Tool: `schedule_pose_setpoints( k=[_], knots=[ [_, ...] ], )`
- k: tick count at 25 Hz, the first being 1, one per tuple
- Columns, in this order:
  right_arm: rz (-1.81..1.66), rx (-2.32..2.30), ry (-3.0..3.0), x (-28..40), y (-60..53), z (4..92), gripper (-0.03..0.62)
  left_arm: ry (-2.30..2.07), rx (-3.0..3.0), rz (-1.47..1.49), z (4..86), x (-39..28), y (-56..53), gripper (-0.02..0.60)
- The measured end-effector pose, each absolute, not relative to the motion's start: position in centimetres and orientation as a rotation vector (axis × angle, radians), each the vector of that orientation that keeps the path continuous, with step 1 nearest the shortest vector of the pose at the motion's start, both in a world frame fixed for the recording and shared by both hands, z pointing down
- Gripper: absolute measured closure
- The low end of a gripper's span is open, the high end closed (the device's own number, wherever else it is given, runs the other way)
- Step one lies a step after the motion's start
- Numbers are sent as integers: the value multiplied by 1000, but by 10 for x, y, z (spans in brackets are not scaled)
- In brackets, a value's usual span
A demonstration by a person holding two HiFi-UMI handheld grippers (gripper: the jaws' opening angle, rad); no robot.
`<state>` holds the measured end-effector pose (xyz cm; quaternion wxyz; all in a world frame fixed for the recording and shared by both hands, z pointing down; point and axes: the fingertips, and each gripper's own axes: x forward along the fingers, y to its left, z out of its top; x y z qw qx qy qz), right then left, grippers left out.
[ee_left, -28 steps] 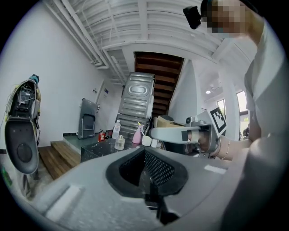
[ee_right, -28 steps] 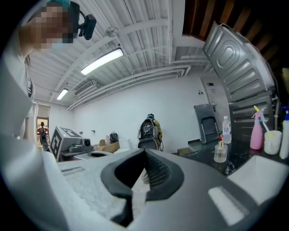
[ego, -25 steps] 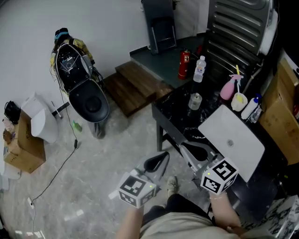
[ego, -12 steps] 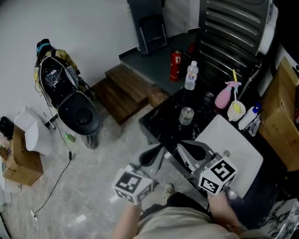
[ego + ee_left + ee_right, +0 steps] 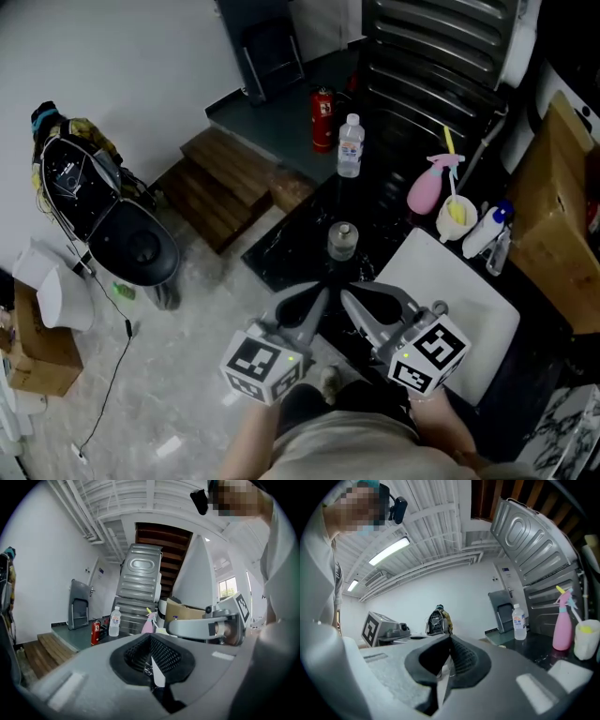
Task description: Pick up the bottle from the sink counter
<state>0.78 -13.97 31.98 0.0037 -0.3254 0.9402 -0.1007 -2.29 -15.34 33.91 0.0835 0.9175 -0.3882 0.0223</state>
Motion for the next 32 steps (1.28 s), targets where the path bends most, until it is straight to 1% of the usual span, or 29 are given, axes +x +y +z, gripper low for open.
schedule_pose_setpoints(
  k=[11,32],
  knots=[
    [-389,-1190,2892,46,-168,337,591,-1026,2766,98,349,7,-181,577],
    [-582,-1549,2781,39,-247,386,591,-721,2764,207,390,-8,-254,577]
  ],
)
